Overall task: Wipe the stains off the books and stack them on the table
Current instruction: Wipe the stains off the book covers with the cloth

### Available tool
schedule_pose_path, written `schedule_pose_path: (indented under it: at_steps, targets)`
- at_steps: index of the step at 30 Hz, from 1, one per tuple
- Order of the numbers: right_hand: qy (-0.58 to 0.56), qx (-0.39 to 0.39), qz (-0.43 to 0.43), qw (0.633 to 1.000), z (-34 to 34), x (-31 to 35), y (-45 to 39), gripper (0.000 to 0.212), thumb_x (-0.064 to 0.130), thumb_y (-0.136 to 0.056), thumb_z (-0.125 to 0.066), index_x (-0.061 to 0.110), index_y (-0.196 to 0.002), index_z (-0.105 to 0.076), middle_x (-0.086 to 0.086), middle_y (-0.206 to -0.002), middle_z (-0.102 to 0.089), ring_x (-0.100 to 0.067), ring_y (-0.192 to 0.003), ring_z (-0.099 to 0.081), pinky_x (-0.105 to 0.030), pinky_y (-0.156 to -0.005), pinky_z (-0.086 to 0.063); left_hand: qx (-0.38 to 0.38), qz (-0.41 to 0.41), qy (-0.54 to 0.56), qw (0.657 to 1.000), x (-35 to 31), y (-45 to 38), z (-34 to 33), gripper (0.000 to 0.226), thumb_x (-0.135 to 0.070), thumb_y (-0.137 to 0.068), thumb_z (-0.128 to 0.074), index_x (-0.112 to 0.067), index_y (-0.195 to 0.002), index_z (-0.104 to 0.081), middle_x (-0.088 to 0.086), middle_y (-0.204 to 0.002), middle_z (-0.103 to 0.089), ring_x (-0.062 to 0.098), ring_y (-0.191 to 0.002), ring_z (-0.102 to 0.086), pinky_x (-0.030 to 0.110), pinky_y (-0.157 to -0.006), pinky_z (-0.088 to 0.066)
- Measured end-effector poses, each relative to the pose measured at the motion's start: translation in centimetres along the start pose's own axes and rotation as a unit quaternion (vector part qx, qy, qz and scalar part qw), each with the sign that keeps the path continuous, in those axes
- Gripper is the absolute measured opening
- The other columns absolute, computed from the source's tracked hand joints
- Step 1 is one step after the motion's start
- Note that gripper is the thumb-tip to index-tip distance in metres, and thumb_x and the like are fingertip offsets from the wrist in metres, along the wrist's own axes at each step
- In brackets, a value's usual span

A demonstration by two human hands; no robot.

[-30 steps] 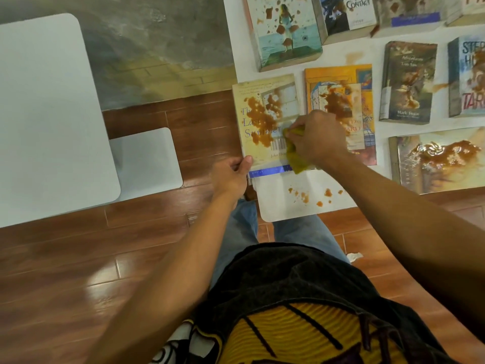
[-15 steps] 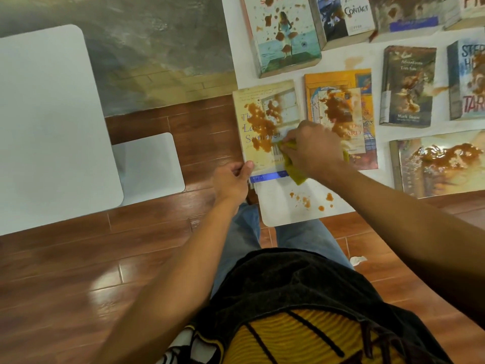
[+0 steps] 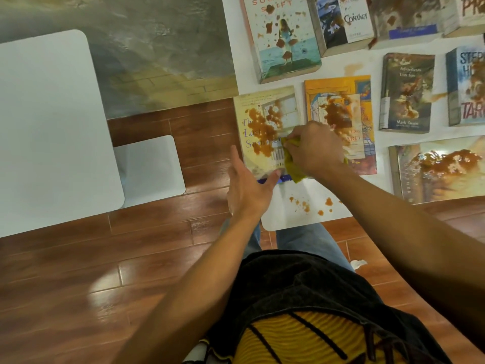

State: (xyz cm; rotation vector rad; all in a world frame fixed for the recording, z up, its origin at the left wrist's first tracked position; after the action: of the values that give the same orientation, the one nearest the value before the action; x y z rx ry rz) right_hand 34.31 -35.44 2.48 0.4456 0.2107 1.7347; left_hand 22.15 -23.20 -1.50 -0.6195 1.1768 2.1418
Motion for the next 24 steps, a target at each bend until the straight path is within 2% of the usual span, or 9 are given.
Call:
schedule_pose_path:
  at_steps: [3, 9, 13, 16, 19, 24]
  targets:
    - [0.005, 0.021, 0.029, 0.999, -0.5, 0.2, 0.7, 0.023, 0.037, -0.097, -0.060, 0.026, -0.112, -0.073, -0.007, -0.116, -0.061, -0.031, -0.095, -0.063, -0.034, -0.069, -0.048, -0.017, 0.010, -0.055, 0.998, -0.2, 0.4, -0.9, 0.116, -0.061, -0.073, -0.080, -0.030, -0.157, -0.006, 0.008, -0.141, -0.043, 0.030, -0.123, -0.052, 0.053, -0.093, -0.051]
    - [-0.021, -0.007, -0.010, 1.000, 0.7, -0.5, -1.4, 0.023, 0.038, -0.095, -0.063, 0.024, -0.111, -0.073, -0.008, -0.113, -0.066, -0.031, -0.095, -0.064, -0.038, -0.075, -0.054, -0.015, 0.021, -0.047, 0.999, -0.7, 0.1, -1.6, 0.113, -0.051, -0.077, -0.081, -0.025, -0.157, -0.005, 0.008, -0.142, -0.042, 0.030, -0.123, -0.052, 0.057, -0.095, -0.049]
    - [0.002, 0.011, 0.025, 1.000, 0.0, -0.3, -0.4, 0.022, 0.038, -0.096, -0.062, 0.025, -0.109, -0.073, -0.007, -0.113, -0.062, -0.031, -0.096, -0.062, -0.033, -0.068, -0.043, -0.017, 0.023, -0.057, 0.998, -0.6, 0.0, -1.5, 0.112, -0.051, -0.076, -0.082, -0.022, -0.156, -0.008, 0.008, -0.139, -0.044, 0.030, -0.120, -0.054, 0.057, -0.092, -0.050]
    - [0.001, -0.007, 0.007, 1.000, 1.0, -0.6, -1.6, 0.024, 0.040, -0.095, -0.064, 0.026, -0.112, -0.073, -0.007, -0.113, -0.066, -0.030, -0.093, -0.065, -0.035, -0.071, -0.051, -0.020, 0.022, -0.071, 0.997, -0.6, -0.2, -1.4, 0.110, -0.053, -0.076, -0.081, -0.021, -0.154, -0.011, 0.007, -0.136, -0.047, 0.029, -0.117, -0.056, 0.057, -0.093, -0.050]
    - [0.007, -0.031, -0.007, 0.999, 1.8, 0.1, -3.2, 0.023, 0.036, -0.095, -0.064, 0.025, -0.113, -0.074, -0.008, -0.116, -0.066, -0.031, -0.096, -0.065, -0.034, -0.071, -0.047, -0.013, 0.028, -0.074, 0.997, -0.6, -0.3, -1.3, 0.106, -0.054, -0.076, -0.081, -0.022, -0.152, -0.014, 0.005, -0.135, -0.048, 0.028, -0.116, -0.057, 0.057, -0.094, -0.049]
    - [0.013, 0.013, 0.038, 0.999, 1.1, 0.0, -2.6, 0.021, 0.043, -0.094, -0.066, 0.031, -0.108, -0.075, -0.002, -0.116, -0.066, -0.026, -0.094, -0.064, -0.031, -0.067, -0.045, 0.000, 0.033, -0.084, 0.996, -0.5, -0.5, -1.1, 0.102, -0.056, -0.075, -0.081, -0.023, -0.147, -0.017, 0.003, -0.133, -0.050, 0.026, -0.114, -0.058, 0.055, -0.093, -0.051]
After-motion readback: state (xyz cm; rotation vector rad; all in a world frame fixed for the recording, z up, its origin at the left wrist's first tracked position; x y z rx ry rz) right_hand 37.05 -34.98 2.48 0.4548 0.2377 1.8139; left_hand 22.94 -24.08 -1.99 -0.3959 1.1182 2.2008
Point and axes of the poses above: each hand's wrist, its own y-axis away from the middle knuckle, its own z-axis out of the back of the hand, x = y × z, the point moved 4 cm from there along -y, towards the middle knuckle
